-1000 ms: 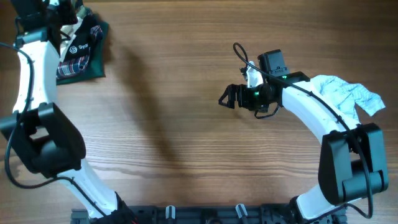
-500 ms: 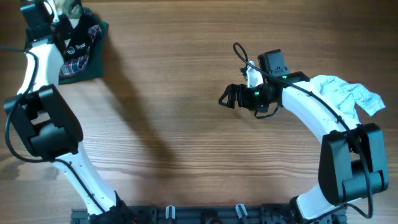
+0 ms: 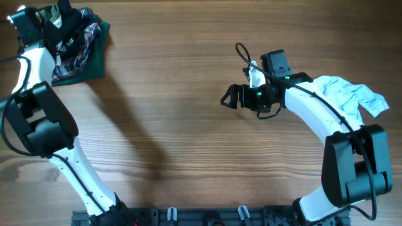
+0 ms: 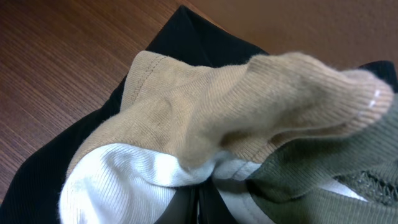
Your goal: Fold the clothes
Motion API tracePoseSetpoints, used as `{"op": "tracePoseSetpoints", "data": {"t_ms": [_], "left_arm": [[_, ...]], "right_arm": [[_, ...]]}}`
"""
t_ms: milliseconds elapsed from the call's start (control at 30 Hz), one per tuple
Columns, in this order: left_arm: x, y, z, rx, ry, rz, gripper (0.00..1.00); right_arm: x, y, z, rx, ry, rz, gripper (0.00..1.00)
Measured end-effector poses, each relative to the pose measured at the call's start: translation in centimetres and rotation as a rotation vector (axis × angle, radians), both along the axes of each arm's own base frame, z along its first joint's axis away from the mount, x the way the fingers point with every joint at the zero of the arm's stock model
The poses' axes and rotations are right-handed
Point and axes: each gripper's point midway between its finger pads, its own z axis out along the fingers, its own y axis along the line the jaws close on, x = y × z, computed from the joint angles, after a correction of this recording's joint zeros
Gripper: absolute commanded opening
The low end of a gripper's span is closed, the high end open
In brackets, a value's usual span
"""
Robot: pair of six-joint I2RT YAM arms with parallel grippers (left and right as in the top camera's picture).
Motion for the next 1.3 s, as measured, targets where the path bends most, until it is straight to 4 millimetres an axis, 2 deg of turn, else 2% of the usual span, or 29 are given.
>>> {"op": "tracePoseSetpoints", "data": {"t_ms": [33, 100, 167, 200, 333, 400, 467, 533, 633, 700, 733, 767, 800, 833, 867, 933, 967, 1000, 1067, 1167, 1200, 1233, 1300], "left_arm": [[0.1, -0.2, 0.0, 0.003, 0.002, -0.002, 0.26], [0.4, -0.9, 0.3, 0.01, 0.0, -0.011, 0.46], [0.7, -2.4, 1.1, 0.015, -0.003, -0.034, 0.52], [0.8, -3.5, 1.5, 0.018, 0.004, -0.052, 0.53], [0.4, -5.7, 3.4, 0.019, 0.005, -0.083, 0.54], [0.1, -6.3, 5.9, 0.027, -0.024, -0.091, 0.54], [-0.2, -6.5, 9.5, 0.045, -0.078, -0.093, 0.55], [-0.9, -6.7, 14.5, 0.074, -0.159, -0.092, 0.58], [-2.7, -7.3, 19.9, 0.097, -0.227, -0.093, 0.66], [-4.4, -8.3, 21.9, 0.078, -0.224, -0.115, 0.8], [-5.9, -9.5, 22.3, 0.042, -0.193, -0.147, 0.83], [-6.5, -10.2, 22.8, 0.024, -0.19, -0.175, 0.88], [-7.4, -11.2, 22.4, -0.015, -0.154, -0.205, 0.96], [-9.3, -13.5, 22.2, -0.101, -0.113, -0.28, 0.99], [-10.1, -15.0, 22.8, -0.151, -0.117, -0.331, 1.0], [-12.7, -18.0, 22.7, -0.263, -0.06, -0.42, 1.0], [-14.1, -19.4, 22.4, -0.318, -0.023, -0.45, 1.0], [-15.6, -20.8, 21.8, -0.376, 0.029, -0.476, 0.99], [-17.2, -23.0, 20.6, -0.439, 0.111, -0.519, 0.95], [-19.3, -26.5, 19.3, -0.491, 0.221, -0.6, 0.85], [-20.1, -27.7, 19.0, -0.501, 0.26, -0.627, 0.86], [-21.1, -29.7, 18.6, -0.502, 0.307, -0.69, 0.86], [-22.9, -32.5, 17.9, -0.481, 0.389, -0.773, 0.97]], "right_arm": [[0.0, 0.0, 0.0, 0.0, 0.0, 0.0, 1.0], [0.0, 0.0, 0.0, 0.001, 0.003, -0.005, 1.0], [0.1, 0.0, 0.0, 0.002, 0.001, -0.006, 1.0], [0.2, 0.0, 0.1, 0.003, -0.003, -0.006, 1.0], [0.1, 0.1, 0.1, 0.007, -0.003, -0.005, 1.0], [0.1, 0.2, 0.1, 0.011, -0.003, -0.003, 1.0], [0.2, 0.2, 0.2, 0.011, -0.006, -0.003, 1.0], [0.3, 0.3, 0.3, 0.02, -0.012, -0.001, 1.0], [0.9, 0.7, 0.7, 0.042, -0.043, 0.005, 1.0], [1.6, 1.0, 1.0, 0.056, -0.078, 0.007, 1.0], [1.9, 1.0, 1.2, 0.06, -0.088, 0.008, 1.0], [1.8, 1.0, 1.3, 0.058, -0.08, 0.008, 1.0], [2.0, 1.0, 1.6, 0.059, -0.084, 0.008, 1.0], [2.6, 1.2, 2.9, 0.061, -0.097, 0.008, 1.0], [2.9, 1.1, 4.1, 0.051, -0.106, 0.008, 1.0], [3.4, 0.4, 7.6, 0.007, -0.152, 0.001, 1.0], [3.3, -0.1, 9.0, -0.021, -0.172, -0.005, 1.0], [3.3, -1.0, 11.4, -0.064, -0.221, -0.019, 1.0], [3.1, -2.1, 14.9, -0.107, -0.301, -0.043, 1.0], [1.9, -3.3, 19.4, -0.126, -0.424, -0.072, 1.0], [0.9, -3.7, 21.4, -0.123, -0.475, -0.083, 1.0], [0.1, -4.1, 22.8, -0.121, -0.514, -0.093, 1.0], [-1.5, -4.9, 24.9, -0.13, -0.574, -0.112, 1.0]]}}
